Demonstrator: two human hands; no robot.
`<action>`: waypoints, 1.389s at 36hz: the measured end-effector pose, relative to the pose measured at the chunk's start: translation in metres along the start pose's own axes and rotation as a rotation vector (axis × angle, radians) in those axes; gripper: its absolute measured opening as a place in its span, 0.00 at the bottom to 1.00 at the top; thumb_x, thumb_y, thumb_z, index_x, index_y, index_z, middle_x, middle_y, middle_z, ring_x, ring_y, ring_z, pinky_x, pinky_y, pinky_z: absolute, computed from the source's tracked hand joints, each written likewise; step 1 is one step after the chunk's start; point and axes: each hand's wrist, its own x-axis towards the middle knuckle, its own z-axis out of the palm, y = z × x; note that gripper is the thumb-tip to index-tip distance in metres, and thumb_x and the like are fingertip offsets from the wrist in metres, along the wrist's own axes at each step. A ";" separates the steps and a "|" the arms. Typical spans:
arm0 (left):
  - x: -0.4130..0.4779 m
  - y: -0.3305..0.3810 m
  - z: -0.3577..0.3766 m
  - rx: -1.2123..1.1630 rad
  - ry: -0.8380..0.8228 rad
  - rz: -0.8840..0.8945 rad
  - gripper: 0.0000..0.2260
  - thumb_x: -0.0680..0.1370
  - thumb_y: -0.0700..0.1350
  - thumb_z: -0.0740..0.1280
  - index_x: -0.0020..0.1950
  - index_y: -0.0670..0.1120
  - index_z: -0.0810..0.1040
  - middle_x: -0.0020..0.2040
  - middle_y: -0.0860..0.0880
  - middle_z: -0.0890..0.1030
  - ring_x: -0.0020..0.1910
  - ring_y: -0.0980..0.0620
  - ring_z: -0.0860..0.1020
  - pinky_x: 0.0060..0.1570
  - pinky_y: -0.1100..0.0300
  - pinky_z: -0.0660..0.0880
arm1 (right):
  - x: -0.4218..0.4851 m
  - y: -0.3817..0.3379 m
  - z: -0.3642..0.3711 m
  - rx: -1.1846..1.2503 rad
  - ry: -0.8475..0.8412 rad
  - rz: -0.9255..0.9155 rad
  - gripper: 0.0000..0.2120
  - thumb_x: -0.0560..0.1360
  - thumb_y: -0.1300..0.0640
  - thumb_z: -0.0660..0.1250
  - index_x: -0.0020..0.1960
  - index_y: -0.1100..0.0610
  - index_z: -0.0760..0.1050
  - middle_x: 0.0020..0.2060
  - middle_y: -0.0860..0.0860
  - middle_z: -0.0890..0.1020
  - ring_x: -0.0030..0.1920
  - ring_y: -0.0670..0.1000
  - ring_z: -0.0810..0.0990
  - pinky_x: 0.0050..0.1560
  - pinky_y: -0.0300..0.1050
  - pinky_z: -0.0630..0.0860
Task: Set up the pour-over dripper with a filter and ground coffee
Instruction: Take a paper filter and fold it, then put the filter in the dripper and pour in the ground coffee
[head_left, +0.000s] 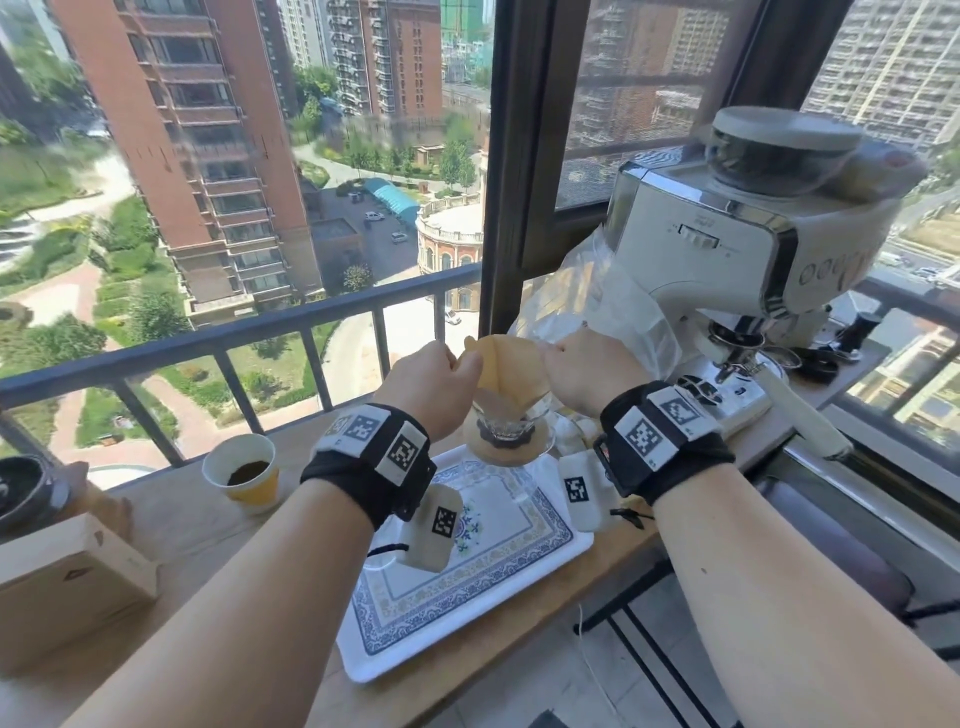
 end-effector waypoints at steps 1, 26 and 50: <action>0.000 0.002 0.001 0.000 -0.009 0.002 0.17 0.84 0.61 0.55 0.43 0.51 0.72 0.39 0.50 0.79 0.35 0.54 0.77 0.32 0.59 0.66 | -0.002 0.002 -0.003 0.005 0.003 0.011 0.21 0.85 0.48 0.48 0.46 0.58 0.73 0.40 0.54 0.74 0.47 0.58 0.76 0.48 0.49 0.67; 0.013 0.091 0.026 -0.180 0.018 0.125 0.14 0.83 0.55 0.59 0.47 0.48 0.76 0.42 0.48 0.81 0.41 0.47 0.78 0.36 0.54 0.69 | -0.078 0.030 -0.092 0.519 0.219 -0.140 0.28 0.85 0.48 0.59 0.34 0.60 0.82 0.25 0.49 0.78 0.28 0.46 0.76 0.40 0.47 0.75; 0.038 0.008 0.092 0.019 -0.107 -0.166 0.34 0.70 0.53 0.77 0.70 0.46 0.66 0.52 0.47 0.76 0.48 0.45 0.76 0.39 0.55 0.72 | -0.053 0.046 -0.009 0.597 -0.097 0.194 0.13 0.78 0.48 0.66 0.42 0.56 0.73 0.37 0.55 0.79 0.34 0.52 0.73 0.39 0.50 0.71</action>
